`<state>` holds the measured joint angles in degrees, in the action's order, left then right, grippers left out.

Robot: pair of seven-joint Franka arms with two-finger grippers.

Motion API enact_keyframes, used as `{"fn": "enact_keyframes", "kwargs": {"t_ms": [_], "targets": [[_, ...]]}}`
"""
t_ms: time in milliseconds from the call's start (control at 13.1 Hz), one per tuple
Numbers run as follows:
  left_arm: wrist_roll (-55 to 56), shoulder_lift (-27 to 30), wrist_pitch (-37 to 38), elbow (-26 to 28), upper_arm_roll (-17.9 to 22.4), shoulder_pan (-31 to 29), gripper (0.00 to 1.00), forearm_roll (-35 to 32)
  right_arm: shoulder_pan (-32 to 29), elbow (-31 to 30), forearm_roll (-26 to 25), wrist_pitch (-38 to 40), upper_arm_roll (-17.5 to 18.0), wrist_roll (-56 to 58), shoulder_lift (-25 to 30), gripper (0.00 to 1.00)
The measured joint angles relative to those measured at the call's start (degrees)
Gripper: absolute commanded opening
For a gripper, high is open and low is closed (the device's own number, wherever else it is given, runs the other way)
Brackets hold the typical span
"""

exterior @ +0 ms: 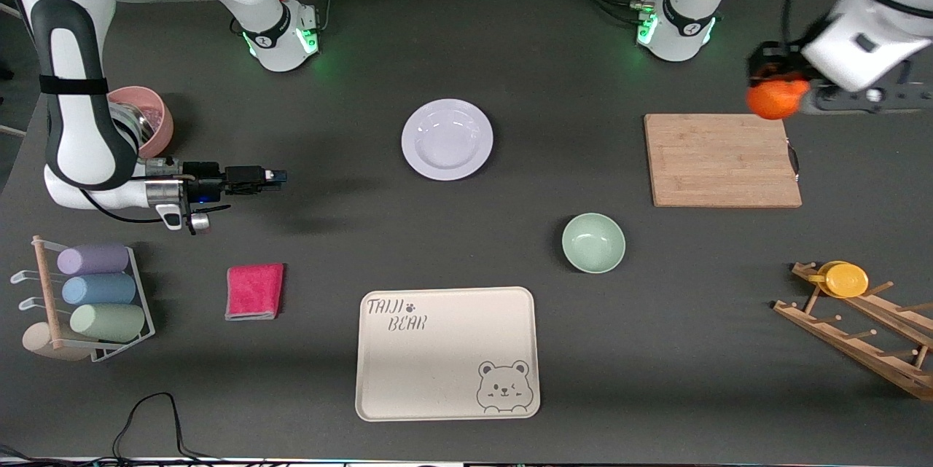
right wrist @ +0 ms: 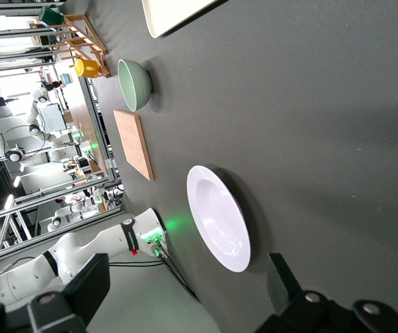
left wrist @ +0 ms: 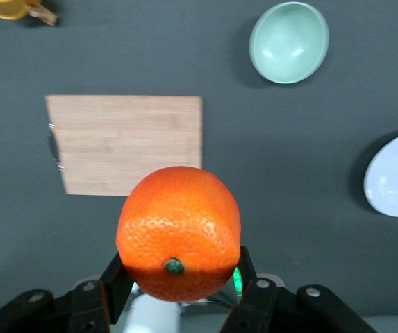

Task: Place orange and plate with both arms
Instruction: 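Lift the orange with the left gripper while the right gripper reaches forward, then carry the orange onto the white plate with the left gripper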

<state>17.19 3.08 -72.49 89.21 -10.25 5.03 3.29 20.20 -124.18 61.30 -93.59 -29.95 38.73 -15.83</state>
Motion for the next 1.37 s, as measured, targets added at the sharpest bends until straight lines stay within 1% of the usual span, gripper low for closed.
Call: {"fn": "enact_keyframes", "kwargs": {"t_ms": [153,305,458,534,687,840,992,1145,1221,1374], "targets": [[12.0,-1.2,-4.3,0.0,-8.5,0.4,0.0,1.0,0.4,-1.6,1.5,-0.9,0.0,3.2,0.0,1.0],[25.6,-4.2,-9.5,-0.1,-17.2,1.1,0.0,1.2,1.0,-3.0,2.6,-0.9,0.0,5.4,0.0,1.0],[36.3,-8.6,-14.6,-1.3,-23.6,2.1,0.0,1.2,1.6,-3.7,2.9,-1.0,0.0,5.9,0.0,1.0],[40.9,-11.6,-17.2,-2.5,-25.4,3.5,0.0,1.2,1.8,-4.1,2.9,-1.0,0.0,6.0,0.1,1.0],[48.8,-18.3,-23.0,-5.4,-26.0,9.3,0.0,-0.4,1.9,-4.8,4.1,-1.1,0.0,7.3,0.1,1.0],[56.0,-24.9,-29.1,-6.9,-26.0,15.8,0.0,-4.9,2.6,-5.8,6.2,-2.0,0.0,9.2,0.1,1.0],[60.5,-30.4,-33.5,-7.5,-26.0,21.1,0.0,-9.1,3.9,-6.3,7.3,-3.8,0.0,9.7,0.1,1.0],[62.8,-34.5,-35.1,-7.4,-25.9,24.8,0.0,-13.6,6.0,-6.8,9.6,-6.1,0.1,9.7,0.1,1.0],[64.0,-36.3,-35.8,-7.3,-25.8,25.8,0.0,-15.2,7.3,-7.0,10.6,-7.6,0.1,9.8,0.1,1.0],[65.0,-39.4,-39.0,-6.5,-25.6,26.5,0.0,-16.4,9.0,-7.3,11.1,-10.0,0.1,9.8,0.1,1.0]]}}
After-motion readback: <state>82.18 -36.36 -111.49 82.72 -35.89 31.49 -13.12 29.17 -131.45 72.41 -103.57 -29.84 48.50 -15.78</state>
